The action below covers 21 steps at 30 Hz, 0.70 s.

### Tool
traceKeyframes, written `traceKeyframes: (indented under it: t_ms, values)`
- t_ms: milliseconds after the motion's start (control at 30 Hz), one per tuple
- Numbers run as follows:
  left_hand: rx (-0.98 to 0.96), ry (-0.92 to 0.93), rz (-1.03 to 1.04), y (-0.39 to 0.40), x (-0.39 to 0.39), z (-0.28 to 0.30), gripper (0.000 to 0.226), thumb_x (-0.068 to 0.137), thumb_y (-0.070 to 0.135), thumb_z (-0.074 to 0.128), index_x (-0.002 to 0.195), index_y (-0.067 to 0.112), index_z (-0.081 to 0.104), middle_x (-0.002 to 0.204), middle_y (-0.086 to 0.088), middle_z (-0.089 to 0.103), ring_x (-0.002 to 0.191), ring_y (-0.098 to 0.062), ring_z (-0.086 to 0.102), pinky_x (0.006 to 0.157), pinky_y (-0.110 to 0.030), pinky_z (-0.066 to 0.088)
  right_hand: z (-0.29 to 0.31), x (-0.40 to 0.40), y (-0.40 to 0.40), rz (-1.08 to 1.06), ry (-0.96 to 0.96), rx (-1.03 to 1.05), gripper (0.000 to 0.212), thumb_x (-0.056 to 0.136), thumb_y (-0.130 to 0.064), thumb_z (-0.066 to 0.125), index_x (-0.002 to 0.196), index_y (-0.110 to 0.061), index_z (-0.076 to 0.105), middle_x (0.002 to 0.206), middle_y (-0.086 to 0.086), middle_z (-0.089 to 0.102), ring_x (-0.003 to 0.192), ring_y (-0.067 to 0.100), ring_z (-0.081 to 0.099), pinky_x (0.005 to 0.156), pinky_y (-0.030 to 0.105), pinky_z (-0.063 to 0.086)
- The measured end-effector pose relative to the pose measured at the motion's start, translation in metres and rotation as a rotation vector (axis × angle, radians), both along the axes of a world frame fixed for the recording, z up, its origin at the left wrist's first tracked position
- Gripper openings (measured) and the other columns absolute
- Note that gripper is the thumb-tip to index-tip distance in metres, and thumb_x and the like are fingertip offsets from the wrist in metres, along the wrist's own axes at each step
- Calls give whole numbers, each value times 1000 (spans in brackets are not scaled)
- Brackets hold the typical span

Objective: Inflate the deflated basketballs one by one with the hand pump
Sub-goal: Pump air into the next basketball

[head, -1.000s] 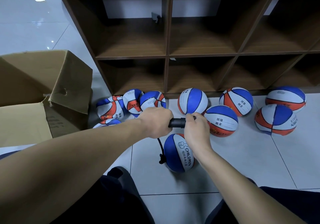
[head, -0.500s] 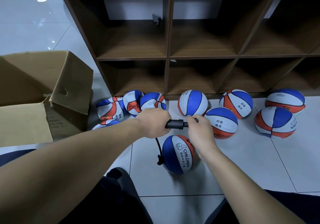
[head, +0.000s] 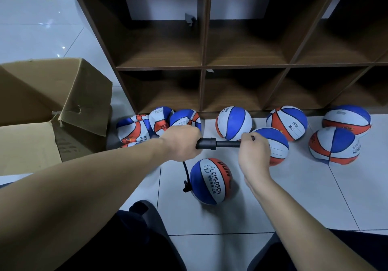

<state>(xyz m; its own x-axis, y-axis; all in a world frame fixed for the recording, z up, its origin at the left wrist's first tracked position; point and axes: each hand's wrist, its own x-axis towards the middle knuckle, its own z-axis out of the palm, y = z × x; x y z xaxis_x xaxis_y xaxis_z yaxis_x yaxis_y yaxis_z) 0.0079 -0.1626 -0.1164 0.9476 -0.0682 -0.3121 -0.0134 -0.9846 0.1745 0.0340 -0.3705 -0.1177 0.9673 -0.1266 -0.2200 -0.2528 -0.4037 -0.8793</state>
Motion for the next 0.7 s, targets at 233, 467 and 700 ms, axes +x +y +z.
traceKeyframes:
  t_ms: [233, 467, 700]
  values:
    - [47, -23, -27, -21, -1, 1, 12, 96, 31, 58, 86, 26, 64, 75, 3, 64, 68, -21, 63, 57, -33, 50, -11, -16, 23, 134, 34, -11, 29, 107, -24, 48, 79, -14, 52, 76, 2, 55, 69, 20, 49, 61, 37, 40]
    - [20, -47, 8, -19, 1, -5, 16, 99, 34, 58, 88, 26, 65, 75, 3, 64, 71, -21, 63, 57, -33, 46, -13, -4, 21, 222, 61, 77, 19, 107, -39, 54, 105, -22, 62, 94, -1, 65, 83, 18, 61, 67, 31, 46]
    - [9, -37, 120, -3, 9, -10, 17, 102, 36, 56, 92, 27, 67, 78, 1, 67, 72, -21, 67, 63, -37, 60, -71, -31, -12, 386, 75, 27, 31, 107, -53, 46, 100, -30, 65, 91, -10, 74, 88, 16, 72, 82, 38, 57]
